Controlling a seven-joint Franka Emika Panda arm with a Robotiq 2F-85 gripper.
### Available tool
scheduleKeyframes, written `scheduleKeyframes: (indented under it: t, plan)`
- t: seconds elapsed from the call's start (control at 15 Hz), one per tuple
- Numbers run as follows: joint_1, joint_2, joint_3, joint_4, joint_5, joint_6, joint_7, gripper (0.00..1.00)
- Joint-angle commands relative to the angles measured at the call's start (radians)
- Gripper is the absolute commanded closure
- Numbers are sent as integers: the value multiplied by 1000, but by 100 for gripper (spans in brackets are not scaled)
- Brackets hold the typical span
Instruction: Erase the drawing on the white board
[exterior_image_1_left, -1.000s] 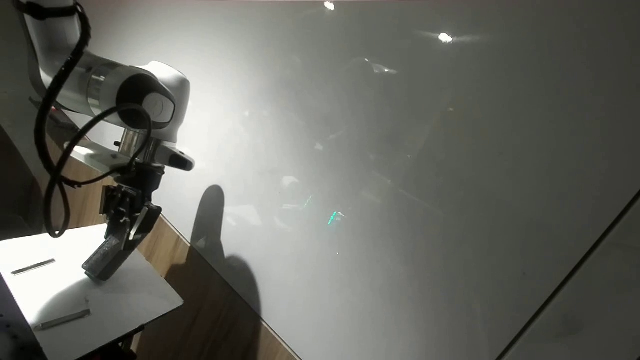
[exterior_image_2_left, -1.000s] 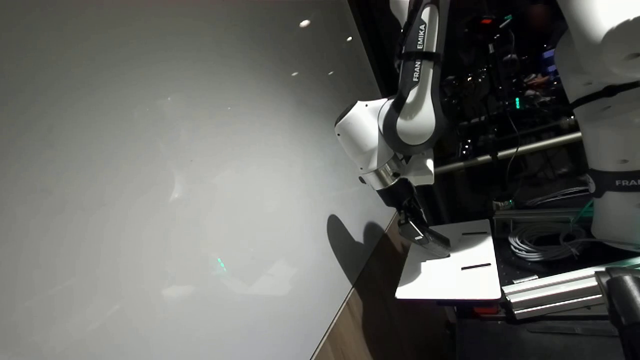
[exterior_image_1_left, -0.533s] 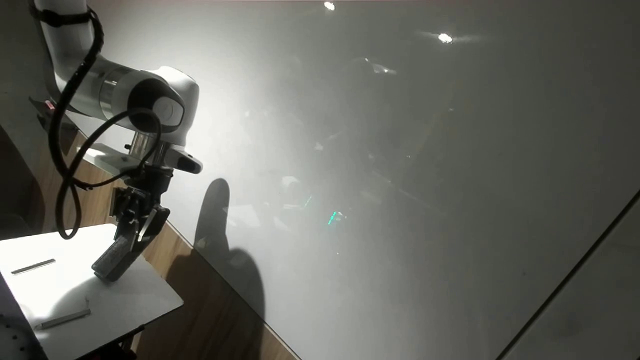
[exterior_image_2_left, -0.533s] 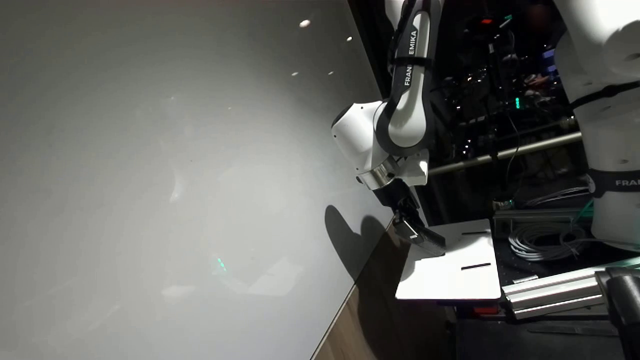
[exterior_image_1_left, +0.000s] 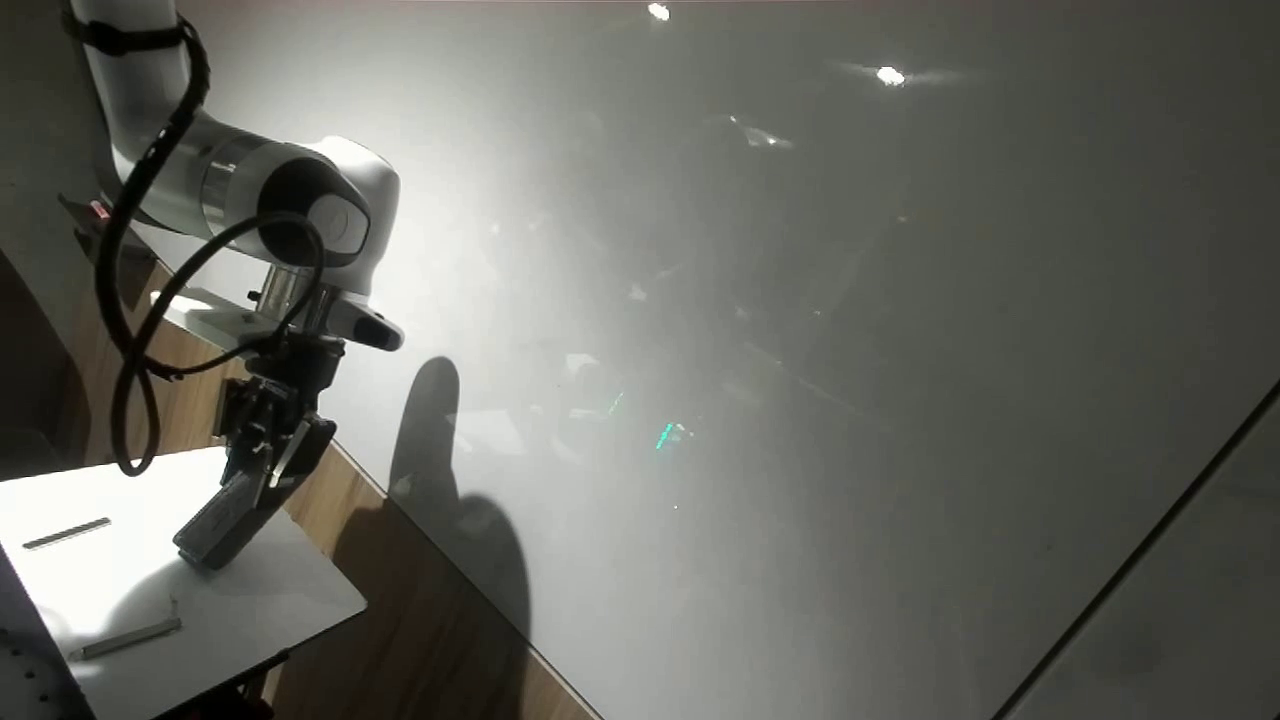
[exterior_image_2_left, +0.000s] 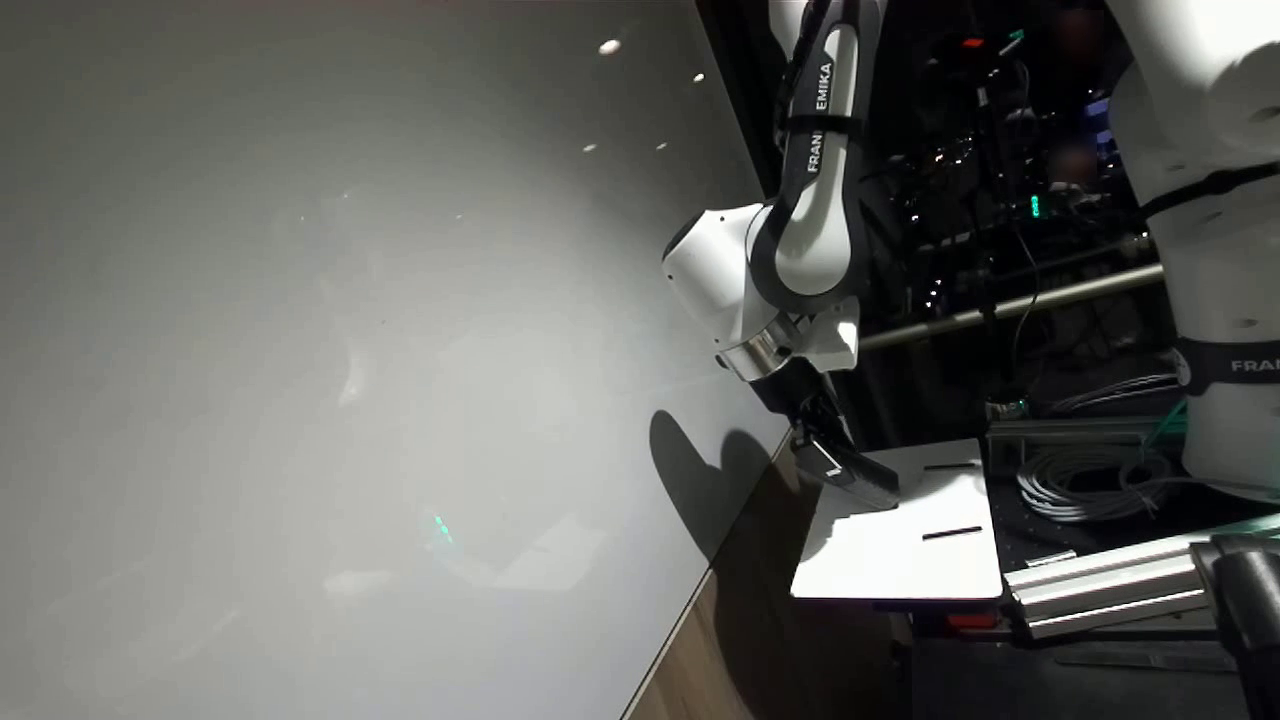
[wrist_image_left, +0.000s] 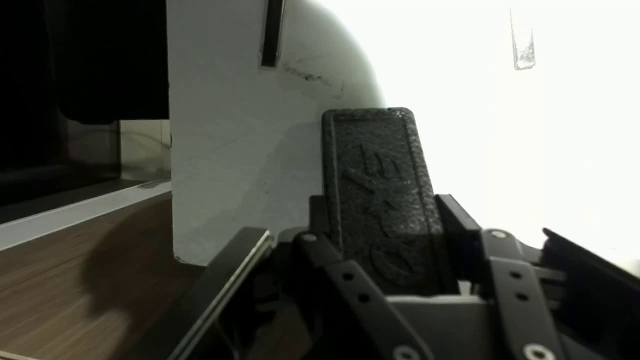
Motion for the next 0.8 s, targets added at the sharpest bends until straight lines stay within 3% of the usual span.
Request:
scheduleKeyframes:
  t: [0.0,0.47,0.53,0.73]
  plan:
    - [15,41,-15,6,5,-15,7,70]
    - [15,43,-15,6,20,-14,-6,70]
    - [15,44,-14,6,20,-14,-2,20]
    - [17,59,-15,2,24,-14,-3,6]
